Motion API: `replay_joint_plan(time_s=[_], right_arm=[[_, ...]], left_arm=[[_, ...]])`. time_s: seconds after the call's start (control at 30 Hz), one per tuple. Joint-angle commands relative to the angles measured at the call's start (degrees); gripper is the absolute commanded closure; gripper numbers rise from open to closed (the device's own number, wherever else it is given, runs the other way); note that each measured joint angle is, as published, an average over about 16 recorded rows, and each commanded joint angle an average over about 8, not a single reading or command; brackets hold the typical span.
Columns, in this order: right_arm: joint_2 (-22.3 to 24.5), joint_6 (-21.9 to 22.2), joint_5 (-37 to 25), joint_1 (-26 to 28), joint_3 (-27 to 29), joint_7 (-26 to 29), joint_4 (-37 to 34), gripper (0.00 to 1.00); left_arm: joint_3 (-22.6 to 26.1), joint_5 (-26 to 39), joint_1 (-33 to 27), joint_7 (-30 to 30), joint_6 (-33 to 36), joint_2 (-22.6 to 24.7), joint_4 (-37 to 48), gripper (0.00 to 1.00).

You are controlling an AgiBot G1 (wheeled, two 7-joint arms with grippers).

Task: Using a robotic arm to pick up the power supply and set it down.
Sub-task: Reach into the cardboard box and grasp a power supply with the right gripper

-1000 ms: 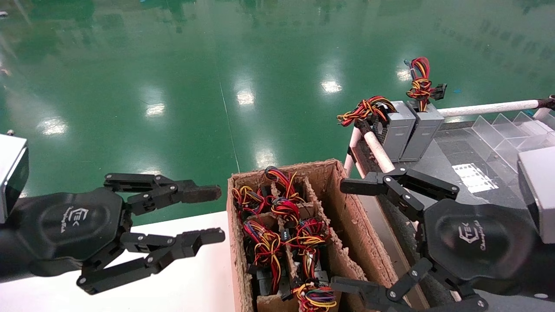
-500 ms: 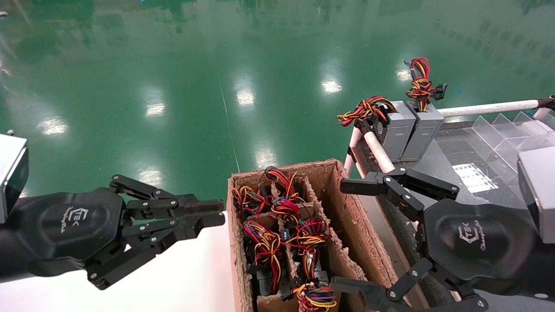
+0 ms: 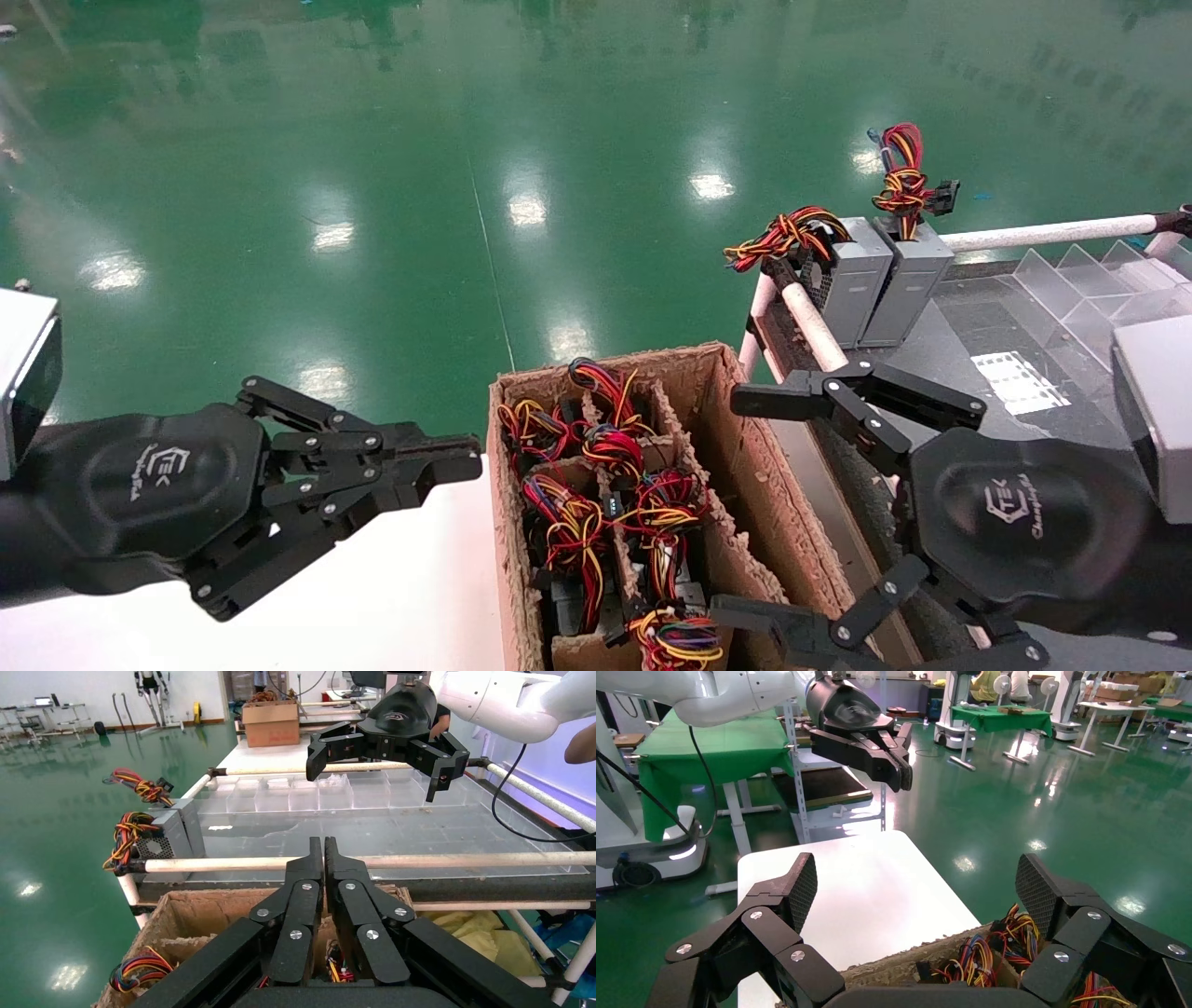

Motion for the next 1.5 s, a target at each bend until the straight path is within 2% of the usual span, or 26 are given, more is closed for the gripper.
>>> replay_joint_plan(time_s=[0.03, 0.43, 0.73, 1.0, 1.3, 1.5], right_arm=[[-0.01, -0.02, 0.04, 0.00, 0.01, 0.01, 0.03, 0.00], [1.02, 1.01, -3.11, -0.32, -1.14, 0.87, -0.53, 0.00], [0.51, -0.66, -12.84, 1.62, -7.44, 6.19, 0.08, 0.01], [-1.73, -2.01, -19.04, 2.95, -10.98, 4.69, -1.11, 1.00], [-2.75, 3.02, -24.48, 1.50, -11.08, -2.01, 2.09, 1.00], [-3.24, 5.46, -25.87, 0.40, -10.68, -5.04, 3.51, 1.00]], left_arm=[[0.00, 0.00, 0.00, 0.00, 0.00, 0.00, 0.00, 0.00], [0.00, 0.00, 0.00, 0.00, 0.00, 0.00, 0.00, 0.00], [0.00, 0.00, 0.00, 0.00, 0.00, 0.00, 0.00, 0.00], [0.00, 0.00, 0.00, 0.00, 0.00, 0.00, 0.00, 0.00], [0.00, 0.00, 0.00, 0.00, 0.00, 0.00, 0.00, 0.00], [0.01, 0.00, 0.00, 0.00, 0.00, 0.00, 0.00, 0.00]])
